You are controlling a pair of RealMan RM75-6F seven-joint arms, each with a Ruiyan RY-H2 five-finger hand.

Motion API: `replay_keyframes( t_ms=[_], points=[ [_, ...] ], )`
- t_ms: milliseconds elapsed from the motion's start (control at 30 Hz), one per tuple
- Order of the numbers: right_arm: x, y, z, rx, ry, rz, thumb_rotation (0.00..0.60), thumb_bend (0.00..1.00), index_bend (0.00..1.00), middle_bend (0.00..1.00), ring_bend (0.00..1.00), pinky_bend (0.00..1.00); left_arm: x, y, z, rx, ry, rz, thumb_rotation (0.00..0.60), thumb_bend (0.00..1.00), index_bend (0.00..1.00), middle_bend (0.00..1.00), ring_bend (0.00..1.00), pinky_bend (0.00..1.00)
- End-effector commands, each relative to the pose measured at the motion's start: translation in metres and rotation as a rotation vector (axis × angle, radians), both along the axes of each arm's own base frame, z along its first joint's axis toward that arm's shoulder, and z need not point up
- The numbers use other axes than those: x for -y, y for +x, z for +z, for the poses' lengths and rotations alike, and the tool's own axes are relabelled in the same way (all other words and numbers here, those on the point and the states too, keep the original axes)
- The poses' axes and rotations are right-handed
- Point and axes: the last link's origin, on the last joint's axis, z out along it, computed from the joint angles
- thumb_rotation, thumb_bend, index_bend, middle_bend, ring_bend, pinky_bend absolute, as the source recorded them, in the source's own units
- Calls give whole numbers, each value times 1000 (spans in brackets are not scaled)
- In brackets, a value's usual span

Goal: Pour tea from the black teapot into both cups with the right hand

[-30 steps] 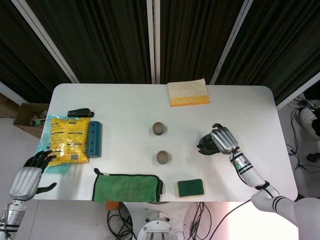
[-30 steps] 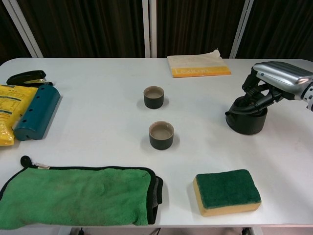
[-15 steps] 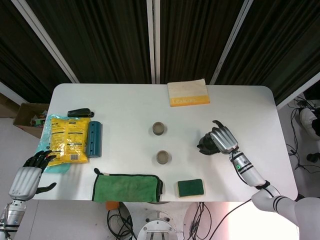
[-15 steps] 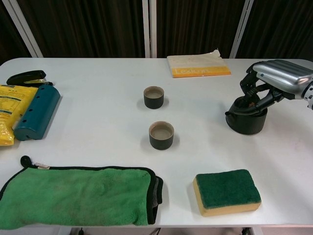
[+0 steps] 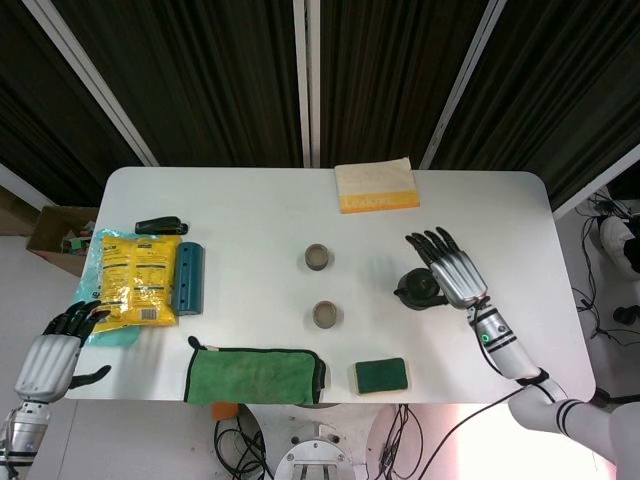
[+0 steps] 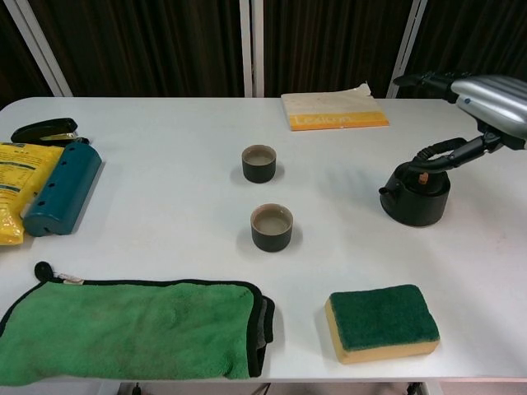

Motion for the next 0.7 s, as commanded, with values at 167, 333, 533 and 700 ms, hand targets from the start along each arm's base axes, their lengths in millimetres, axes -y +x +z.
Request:
replay_keyframes(
  t_ms=[167, 333, 533, 700],
  points=[
    [-104, -13, 79, -12, -267, -70, 308, 94, 0, 0, 0, 0, 2, 2, 3, 6, 21, -11, 600, 70, 206, 107, 99, 221],
    [-168, -52, 102, -41, -328, -292, 309, 140, 0, 0, 0, 0, 4, 5, 5, 0, 26, -32, 600, 70, 205, 107, 99, 221],
    [-197, -83, 112, -77, -310, -463, 311, 142, 0, 0, 0, 0, 6, 10, 9, 2, 62, -75, 600, 70, 204, 107, 98, 220],
    [-195, -86, 113, -67, -304, -462, 313, 142, 0, 0, 0, 0, 9, 10, 9, 4, 65, -76, 600, 70, 201, 107, 98, 219]
  ],
)
